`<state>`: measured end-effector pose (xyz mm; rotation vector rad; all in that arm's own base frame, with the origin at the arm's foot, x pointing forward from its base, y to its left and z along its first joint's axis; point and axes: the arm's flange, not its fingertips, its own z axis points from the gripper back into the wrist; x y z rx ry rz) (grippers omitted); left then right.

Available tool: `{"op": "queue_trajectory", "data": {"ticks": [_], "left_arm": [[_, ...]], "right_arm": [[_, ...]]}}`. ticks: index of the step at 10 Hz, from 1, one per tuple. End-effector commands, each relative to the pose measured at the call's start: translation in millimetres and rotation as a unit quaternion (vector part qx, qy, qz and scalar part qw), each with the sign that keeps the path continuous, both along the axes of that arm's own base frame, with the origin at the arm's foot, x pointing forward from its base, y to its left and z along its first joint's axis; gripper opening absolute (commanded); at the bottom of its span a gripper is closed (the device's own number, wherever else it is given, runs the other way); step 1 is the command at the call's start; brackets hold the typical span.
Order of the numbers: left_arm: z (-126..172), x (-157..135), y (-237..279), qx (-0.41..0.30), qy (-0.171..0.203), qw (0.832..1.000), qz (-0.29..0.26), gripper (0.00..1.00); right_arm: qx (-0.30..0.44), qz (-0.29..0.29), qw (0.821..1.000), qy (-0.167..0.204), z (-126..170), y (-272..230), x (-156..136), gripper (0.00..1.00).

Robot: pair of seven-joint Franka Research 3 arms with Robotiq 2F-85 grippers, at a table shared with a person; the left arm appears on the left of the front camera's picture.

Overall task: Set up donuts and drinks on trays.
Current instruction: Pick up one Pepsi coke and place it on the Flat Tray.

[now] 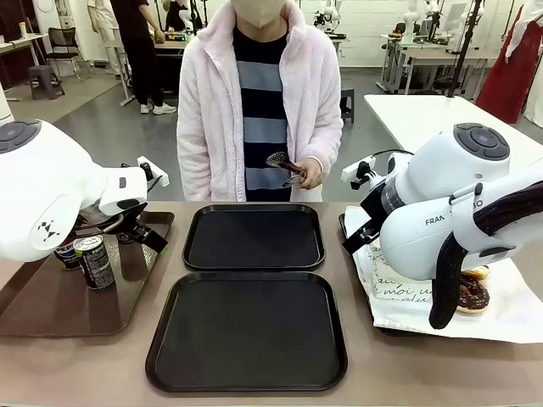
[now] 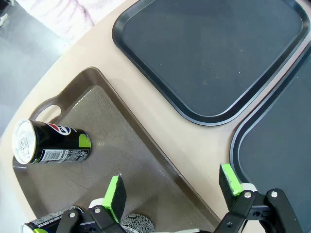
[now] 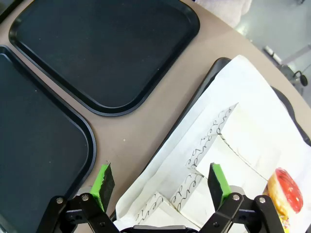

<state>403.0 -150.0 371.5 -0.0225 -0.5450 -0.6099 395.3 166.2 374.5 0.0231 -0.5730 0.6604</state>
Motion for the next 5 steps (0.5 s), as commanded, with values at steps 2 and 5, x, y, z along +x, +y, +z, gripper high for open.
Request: {"op": "queue_trajectory", "data": {"ticks": [2,5], "left_arm": [[0,0,0,0.0,0.0,1.0,0.0,1.0],[75,-78,31,0.029,0.002,0.996,-0.079,1.0]], "right_arm": [[0.0,0.0,1.0,0.0,0,0,0,1.0],[-0.023,0.034,0.998,0.039,52,-27,-76,1.0]]}}
